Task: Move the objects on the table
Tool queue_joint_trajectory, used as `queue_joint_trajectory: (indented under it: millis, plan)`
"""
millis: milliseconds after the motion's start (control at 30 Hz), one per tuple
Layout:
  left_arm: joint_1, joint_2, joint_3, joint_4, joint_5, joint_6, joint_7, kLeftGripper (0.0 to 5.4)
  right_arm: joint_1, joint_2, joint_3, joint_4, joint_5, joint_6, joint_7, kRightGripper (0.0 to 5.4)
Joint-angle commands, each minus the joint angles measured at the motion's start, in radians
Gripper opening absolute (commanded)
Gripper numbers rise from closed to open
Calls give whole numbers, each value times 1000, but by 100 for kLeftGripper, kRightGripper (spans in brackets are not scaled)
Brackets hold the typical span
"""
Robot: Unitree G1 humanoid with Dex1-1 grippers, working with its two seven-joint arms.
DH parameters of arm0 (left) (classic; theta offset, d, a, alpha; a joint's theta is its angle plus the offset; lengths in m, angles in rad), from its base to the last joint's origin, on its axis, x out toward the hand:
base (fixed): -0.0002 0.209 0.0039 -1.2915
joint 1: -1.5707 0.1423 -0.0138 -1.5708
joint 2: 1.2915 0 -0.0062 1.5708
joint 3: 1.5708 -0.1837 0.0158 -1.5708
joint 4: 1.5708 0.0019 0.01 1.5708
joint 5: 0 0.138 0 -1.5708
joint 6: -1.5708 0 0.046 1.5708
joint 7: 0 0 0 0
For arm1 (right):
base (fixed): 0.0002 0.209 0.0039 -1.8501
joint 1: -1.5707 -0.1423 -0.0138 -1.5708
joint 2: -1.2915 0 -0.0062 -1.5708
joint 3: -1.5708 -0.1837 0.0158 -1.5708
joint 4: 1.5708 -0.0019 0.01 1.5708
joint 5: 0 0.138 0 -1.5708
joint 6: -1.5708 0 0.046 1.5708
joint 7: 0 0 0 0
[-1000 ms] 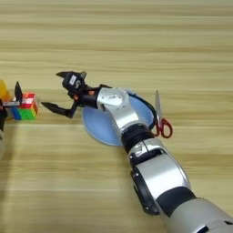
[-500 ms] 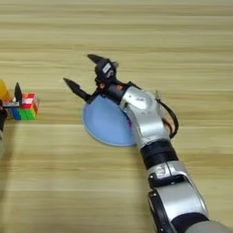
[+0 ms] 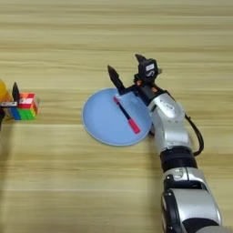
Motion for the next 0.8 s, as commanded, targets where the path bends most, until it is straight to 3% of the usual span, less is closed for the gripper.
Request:
queue_joint_trajectory:
  millis: [33, 167, 300, 567, 800]
  plan:
    - [-19, 6, 3, 17, 2, -10, -4, 538, -59, -40, -58, 119, -35, -37, -158, 540]
    - [-24, 6, 3, 26, 1, -16, -6, 538, -108, -93, -94, 267, -82, -83, -326, 540]
    - [-29, 7, 4, 35, 0, -21, -8, 538, -132, -122, -94, 345, -121, -109, -424, 540]
    - [-32, 7, 6, 38, -5, -26, -16, 538, -141, -153, -102, 398, -143, -138, -512, 540]
    - [-31, 9, 5, 41, -13, -41, -40, 465, -149, -150, -98, 429, -138, -144, -509, 540]
